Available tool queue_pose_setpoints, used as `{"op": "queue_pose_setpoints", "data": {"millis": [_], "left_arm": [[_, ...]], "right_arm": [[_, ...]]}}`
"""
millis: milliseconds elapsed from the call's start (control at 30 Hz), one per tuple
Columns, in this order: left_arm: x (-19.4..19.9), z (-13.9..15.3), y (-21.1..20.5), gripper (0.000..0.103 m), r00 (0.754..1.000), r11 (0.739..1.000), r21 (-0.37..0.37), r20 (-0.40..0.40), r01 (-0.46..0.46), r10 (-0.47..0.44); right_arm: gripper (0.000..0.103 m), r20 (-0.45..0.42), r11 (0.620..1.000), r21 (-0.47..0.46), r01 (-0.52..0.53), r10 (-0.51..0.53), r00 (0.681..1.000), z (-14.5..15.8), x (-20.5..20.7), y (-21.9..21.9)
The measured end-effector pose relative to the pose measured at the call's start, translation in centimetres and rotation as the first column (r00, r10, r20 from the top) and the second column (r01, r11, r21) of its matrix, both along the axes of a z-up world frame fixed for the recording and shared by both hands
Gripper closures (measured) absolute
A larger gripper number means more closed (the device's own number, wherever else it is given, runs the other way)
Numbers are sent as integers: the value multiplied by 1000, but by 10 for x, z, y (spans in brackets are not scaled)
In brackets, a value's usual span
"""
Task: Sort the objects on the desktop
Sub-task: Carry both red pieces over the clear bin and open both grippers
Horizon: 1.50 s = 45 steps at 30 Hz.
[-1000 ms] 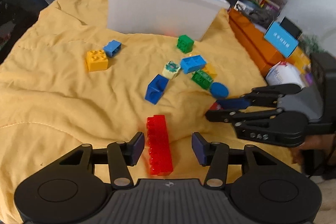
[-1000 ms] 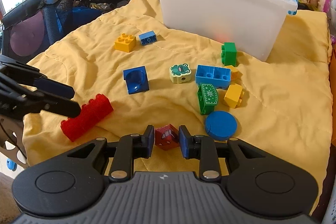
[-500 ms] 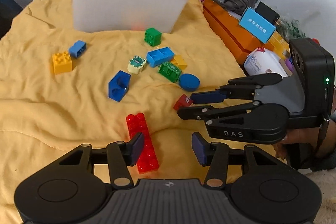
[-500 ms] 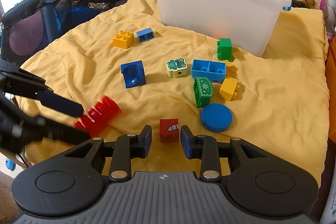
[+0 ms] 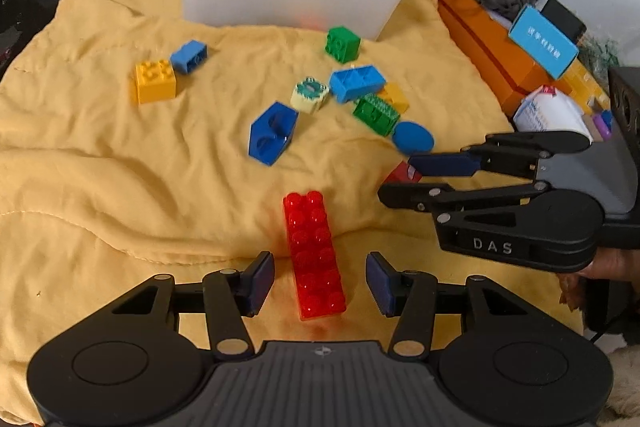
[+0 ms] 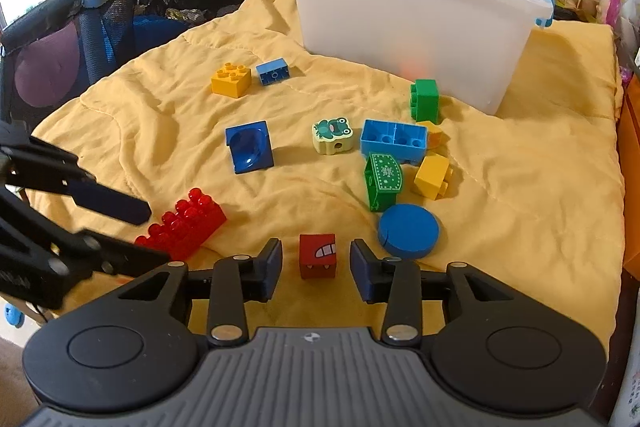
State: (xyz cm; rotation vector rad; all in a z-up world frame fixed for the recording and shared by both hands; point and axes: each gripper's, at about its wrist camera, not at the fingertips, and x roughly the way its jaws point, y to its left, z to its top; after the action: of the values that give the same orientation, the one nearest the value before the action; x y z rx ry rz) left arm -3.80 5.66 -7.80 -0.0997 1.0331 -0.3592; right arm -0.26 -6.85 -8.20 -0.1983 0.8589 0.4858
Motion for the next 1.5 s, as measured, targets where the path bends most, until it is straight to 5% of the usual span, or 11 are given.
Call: {"op": "queue_pose_setpoints", "data": {"millis": [100, 200, 467, 700, 933, 1067, 1167, 1333, 1500], "left_arm": [[-2, -4, -2, 75, 1000, 999, 48, 6, 19, -19], [0, 0, 4, 76, 1000, 1000, 17, 14, 9, -9], [23, 68, 19, 76, 982, 999, -32, 190, 5, 1], [73, 160, 34, 76, 904, 999, -39, 427, 6, 11], [134, 202, 26, 76, 842, 1000, -25, 540, -4, 17], [173, 192, 23, 76, 865, 998, -63, 500, -24, 52], [205, 169, 24, 76, 905, 994, -95, 416, -51, 86], [230, 129, 18, 75, 939, 996, -24, 333, -82, 85], [223, 123, 21, 52, 939, 997, -15, 337, -72, 73]], "right_arm": [[63, -2, 1000, -4, 0, 0, 1000, -3, 1, 1], [81, -16, 1000, -19, -18, 18, 1000, -8, 0, 2], [81, 78, 1000, 9, 6, -7, 997, 18, -3, -3], [81, 253, 996, 70, 46, -62, 965, 86, 25, -10], [81, 417, 985, 156, 73, -133, 899, 153, 75, -10], [81, 438, 979, 181, 97, -168, 883, 169, 113, -2], [81, 399, 973, 192, 127, -196, 896, 165, 139, 2], [81, 299, 968, 186, 167, -218, 929, 135, 170, 9], [71, 215, 970, 132, 204, -229, 949, 107, 180, 13]]}}
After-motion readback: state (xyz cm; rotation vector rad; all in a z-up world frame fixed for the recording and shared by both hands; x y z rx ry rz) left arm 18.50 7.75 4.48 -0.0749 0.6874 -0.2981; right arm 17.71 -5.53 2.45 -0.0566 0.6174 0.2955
